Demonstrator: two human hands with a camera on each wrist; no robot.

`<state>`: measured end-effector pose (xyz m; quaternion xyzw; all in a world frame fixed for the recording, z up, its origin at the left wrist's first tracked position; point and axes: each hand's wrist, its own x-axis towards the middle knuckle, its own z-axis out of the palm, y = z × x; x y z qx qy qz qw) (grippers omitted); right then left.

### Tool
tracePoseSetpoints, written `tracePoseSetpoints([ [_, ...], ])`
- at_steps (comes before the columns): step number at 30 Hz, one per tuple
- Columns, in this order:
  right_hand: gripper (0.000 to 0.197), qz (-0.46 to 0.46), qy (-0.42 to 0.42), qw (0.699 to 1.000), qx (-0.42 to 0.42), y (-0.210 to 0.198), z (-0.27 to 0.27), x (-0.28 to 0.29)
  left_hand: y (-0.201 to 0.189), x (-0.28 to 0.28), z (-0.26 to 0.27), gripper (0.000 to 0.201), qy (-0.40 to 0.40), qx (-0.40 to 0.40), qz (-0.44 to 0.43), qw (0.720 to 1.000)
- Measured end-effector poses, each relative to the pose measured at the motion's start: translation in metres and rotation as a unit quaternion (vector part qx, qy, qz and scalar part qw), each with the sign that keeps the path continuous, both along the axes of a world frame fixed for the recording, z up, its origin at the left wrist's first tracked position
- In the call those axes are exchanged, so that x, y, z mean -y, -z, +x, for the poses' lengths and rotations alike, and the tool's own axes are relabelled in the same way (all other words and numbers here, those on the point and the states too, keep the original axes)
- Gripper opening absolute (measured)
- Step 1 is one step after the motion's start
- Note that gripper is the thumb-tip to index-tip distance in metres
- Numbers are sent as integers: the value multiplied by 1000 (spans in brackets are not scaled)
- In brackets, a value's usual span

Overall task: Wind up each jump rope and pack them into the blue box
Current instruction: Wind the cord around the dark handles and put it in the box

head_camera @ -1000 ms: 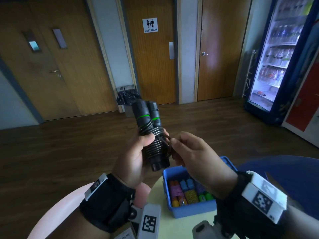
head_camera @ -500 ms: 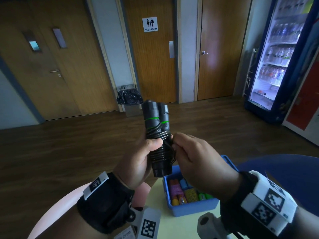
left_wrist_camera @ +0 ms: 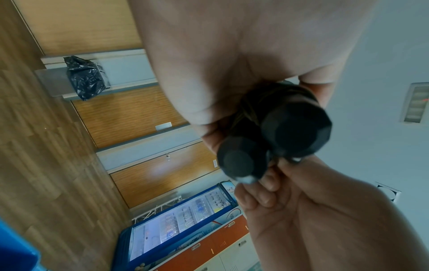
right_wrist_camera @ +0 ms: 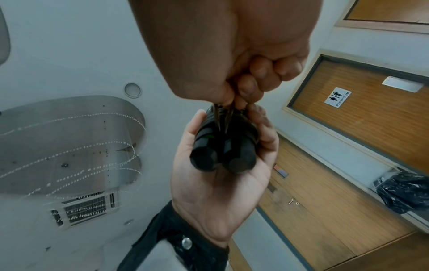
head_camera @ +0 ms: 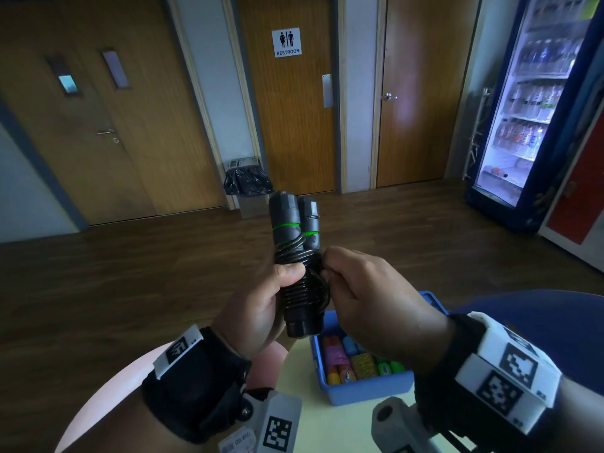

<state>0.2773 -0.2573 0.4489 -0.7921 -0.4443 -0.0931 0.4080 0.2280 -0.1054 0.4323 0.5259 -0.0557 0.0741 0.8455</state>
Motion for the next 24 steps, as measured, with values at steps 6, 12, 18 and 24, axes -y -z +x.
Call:
tracePoseSetpoints([
  [6,21,-18,5,999,-37,-4,1,0,3,1,-3,39,2,14,3,1000],
  [12,22,-19,12,997,-75,-7,0,0,6,-2,-3,50,7,16,3,1000],
  [18,20,-19,30,995,-93,-6,9,7,1,-5,6,32,-32,40,27,998],
  [24,22,58,26,997,-47,0,-6,13,0,-4,8,50,-38,39,26,998],
])
